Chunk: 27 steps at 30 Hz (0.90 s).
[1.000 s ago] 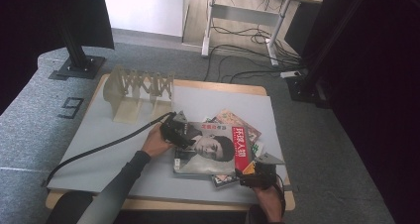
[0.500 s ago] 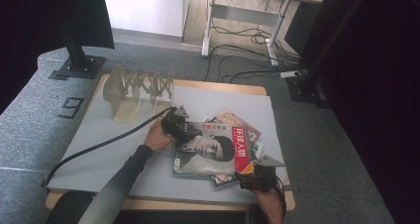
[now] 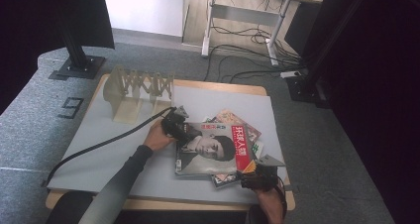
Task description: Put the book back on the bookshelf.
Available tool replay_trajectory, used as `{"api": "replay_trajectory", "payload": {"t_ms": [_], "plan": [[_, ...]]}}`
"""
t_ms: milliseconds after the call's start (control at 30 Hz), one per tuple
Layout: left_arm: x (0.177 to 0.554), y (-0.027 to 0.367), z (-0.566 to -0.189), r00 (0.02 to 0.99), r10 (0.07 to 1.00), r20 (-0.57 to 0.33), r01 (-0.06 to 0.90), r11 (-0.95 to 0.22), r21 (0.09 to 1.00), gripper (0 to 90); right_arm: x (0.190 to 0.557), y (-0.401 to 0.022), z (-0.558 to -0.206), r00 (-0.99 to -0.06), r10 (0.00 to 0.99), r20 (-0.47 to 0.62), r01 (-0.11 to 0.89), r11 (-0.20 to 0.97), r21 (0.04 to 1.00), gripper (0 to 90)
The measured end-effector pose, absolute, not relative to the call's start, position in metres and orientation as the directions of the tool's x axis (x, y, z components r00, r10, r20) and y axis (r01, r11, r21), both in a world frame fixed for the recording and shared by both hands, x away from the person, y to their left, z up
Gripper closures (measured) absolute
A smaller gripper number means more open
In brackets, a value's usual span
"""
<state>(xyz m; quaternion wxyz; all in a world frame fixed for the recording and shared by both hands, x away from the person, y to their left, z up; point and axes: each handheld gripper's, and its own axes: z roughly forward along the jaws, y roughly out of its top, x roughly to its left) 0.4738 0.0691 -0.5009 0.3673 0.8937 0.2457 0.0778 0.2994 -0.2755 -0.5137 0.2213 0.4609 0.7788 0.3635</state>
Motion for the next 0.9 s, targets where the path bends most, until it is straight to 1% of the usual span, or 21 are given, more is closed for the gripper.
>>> {"api": "replay_trajectory", "payload": {"t_ms": [133,300,733,900], "plan": [[0.466,0.069,-0.499,0.864,0.503,-0.028,0.383,-0.620,0.684,4.9,0.301,-0.280,-0.514,-0.459,0.888,-0.012,0.562,0.301,0.770,1.7],[0.455,0.071,-0.500,0.855,0.517,-0.041,0.405,-0.615,0.677,4.7,0.305,-0.285,-0.515,-0.436,0.900,-0.020,0.570,0.293,0.767,2.3],[0.425,0.089,-0.502,0.863,0.500,-0.068,0.418,-0.634,0.650,4.9,0.319,-0.296,-0.516,-0.399,0.917,-0.001,0.582,0.254,0.772,4.2],[0.409,0.095,-0.502,0.865,0.498,-0.059,0.417,-0.648,0.637,5.3,0.327,-0.296,-0.516,-0.394,0.919,-0.006,0.582,0.255,0.772,4.6]]}}
